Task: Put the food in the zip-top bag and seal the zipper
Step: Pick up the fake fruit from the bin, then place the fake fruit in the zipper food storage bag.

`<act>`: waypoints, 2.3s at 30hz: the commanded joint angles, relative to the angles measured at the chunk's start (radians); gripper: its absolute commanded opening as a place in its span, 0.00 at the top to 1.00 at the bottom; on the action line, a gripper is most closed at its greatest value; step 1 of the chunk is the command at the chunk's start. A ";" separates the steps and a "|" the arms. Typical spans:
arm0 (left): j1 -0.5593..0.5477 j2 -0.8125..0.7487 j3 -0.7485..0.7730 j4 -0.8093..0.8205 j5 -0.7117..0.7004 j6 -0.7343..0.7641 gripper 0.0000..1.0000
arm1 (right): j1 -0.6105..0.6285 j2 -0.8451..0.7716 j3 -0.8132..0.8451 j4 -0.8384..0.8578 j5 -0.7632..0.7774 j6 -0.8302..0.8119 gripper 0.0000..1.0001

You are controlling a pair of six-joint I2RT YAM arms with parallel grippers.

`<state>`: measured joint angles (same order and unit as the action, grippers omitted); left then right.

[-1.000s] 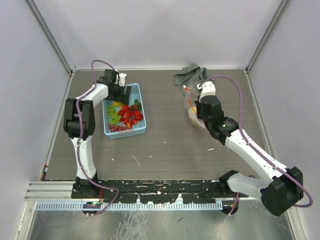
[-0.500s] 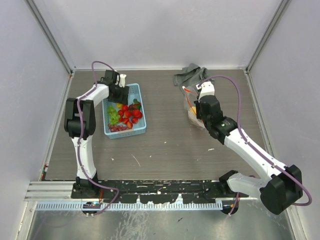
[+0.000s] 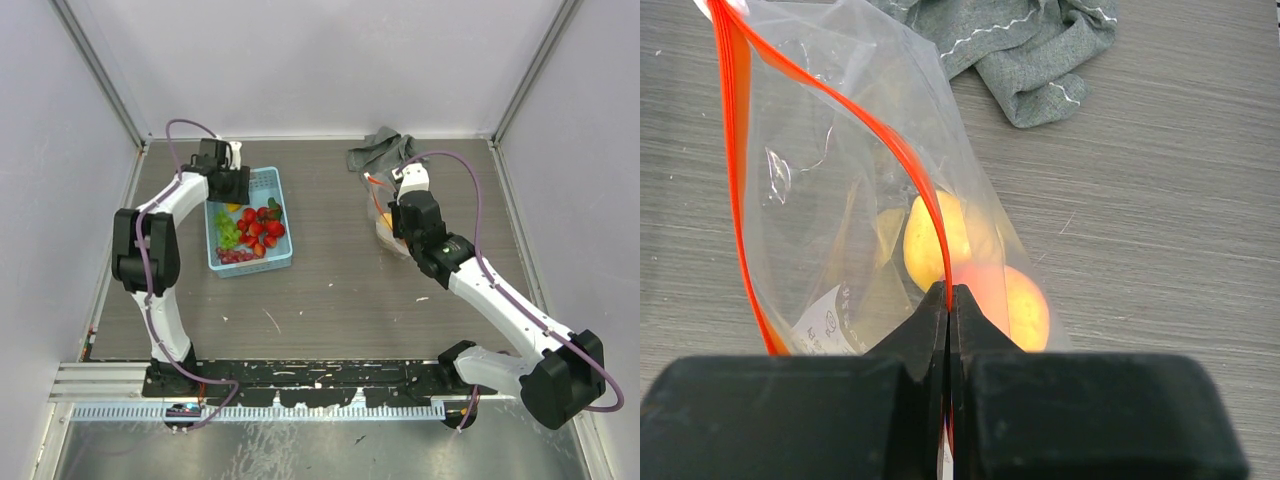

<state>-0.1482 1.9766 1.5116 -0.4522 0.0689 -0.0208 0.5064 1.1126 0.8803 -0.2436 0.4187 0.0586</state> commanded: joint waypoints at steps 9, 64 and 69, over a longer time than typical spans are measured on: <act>-0.005 -0.285 -0.171 0.093 0.004 -0.104 0.76 | -0.002 -0.035 0.058 -0.012 -0.043 0.036 1.00; -0.615 -0.689 -0.368 0.509 0.163 -0.774 0.84 | 0.256 -0.014 0.182 -0.044 0.065 0.195 1.00; -0.670 -0.629 -0.339 0.513 0.111 -0.833 0.87 | 0.277 -0.009 0.168 -0.030 0.105 0.206 1.00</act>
<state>-0.7856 1.3289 1.1110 -0.0166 0.2317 -0.7853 0.7704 1.1069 1.0489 -0.3527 0.4580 0.2394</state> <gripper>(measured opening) 0.590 0.047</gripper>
